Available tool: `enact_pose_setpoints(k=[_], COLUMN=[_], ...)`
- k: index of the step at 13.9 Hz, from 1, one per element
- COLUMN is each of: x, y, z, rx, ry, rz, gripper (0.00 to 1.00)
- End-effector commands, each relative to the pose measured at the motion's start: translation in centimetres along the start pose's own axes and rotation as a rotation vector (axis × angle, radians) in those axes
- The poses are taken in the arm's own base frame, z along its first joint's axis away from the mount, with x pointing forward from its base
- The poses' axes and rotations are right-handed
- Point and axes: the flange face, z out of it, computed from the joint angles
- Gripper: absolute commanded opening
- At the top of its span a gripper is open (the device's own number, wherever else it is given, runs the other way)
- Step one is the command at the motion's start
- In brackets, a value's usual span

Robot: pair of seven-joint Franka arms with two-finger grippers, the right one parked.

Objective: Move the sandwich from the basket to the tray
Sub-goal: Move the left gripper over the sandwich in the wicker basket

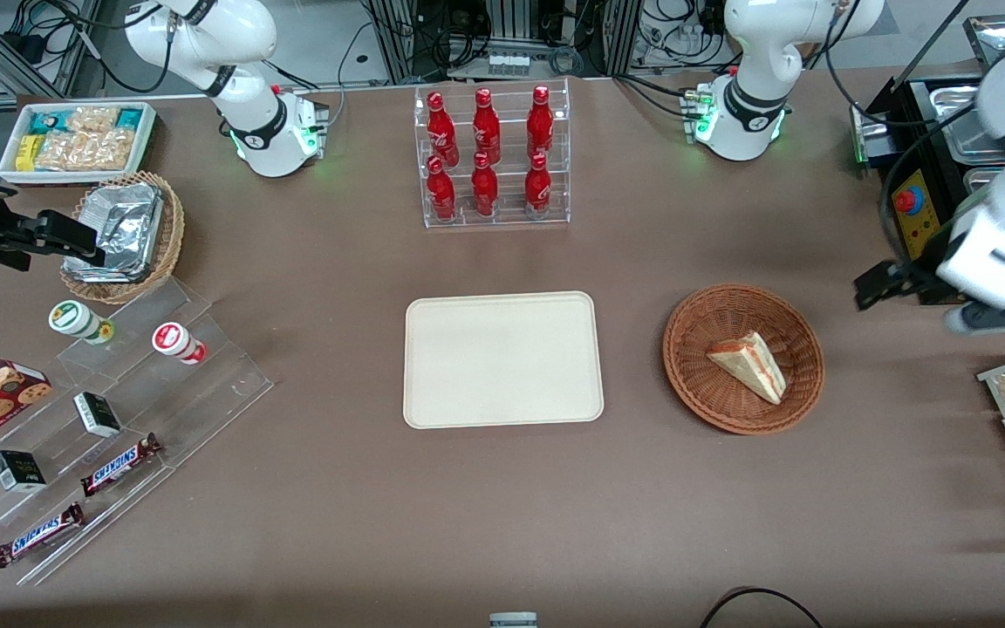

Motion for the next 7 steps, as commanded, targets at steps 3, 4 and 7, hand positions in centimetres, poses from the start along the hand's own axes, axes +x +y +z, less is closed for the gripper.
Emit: enact_pose_setpoints(k=[3, 4, 7], x=[-3.6, -4.2, -5.1], y=[2.2, 2.8, 4.5], z=[8.2, 10.3, 15.8], rx=[-0.04, -0.055, -0.083], ry=[0.071, 0.085, 0.092], rz=[-0.359, -0.435, -0.567], gripper=[1.0, 1.0, 1.0])
